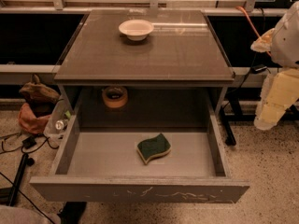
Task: Pick sponge from top drawer and place on counter
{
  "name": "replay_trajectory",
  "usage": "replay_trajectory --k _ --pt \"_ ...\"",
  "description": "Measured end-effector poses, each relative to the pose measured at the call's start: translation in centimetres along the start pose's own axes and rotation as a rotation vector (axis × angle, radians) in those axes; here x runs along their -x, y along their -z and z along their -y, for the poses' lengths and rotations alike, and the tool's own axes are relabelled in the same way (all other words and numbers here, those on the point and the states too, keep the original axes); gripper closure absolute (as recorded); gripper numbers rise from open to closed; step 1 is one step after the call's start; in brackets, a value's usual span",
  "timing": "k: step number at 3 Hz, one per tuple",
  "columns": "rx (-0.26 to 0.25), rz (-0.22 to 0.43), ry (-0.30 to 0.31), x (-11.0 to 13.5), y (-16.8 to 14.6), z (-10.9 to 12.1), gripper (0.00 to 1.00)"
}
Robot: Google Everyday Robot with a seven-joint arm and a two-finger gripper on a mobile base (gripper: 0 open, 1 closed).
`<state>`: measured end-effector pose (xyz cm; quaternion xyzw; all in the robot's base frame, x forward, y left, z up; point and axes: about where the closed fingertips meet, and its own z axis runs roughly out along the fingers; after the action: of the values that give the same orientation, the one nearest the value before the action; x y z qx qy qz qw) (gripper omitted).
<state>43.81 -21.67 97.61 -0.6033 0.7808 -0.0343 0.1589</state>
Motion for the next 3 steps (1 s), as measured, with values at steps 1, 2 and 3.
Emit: replay_trajectory --k 1,2,3 --pt "0.0 0.0 0.0 0.0 0.0 0.0 0.0" --pt "0.014 0.036 -0.002 0.5 -1.7 -0.1 0.0" --pt "0.047 0.124 0.019 2.2 -5.6 -0.2 0.0"
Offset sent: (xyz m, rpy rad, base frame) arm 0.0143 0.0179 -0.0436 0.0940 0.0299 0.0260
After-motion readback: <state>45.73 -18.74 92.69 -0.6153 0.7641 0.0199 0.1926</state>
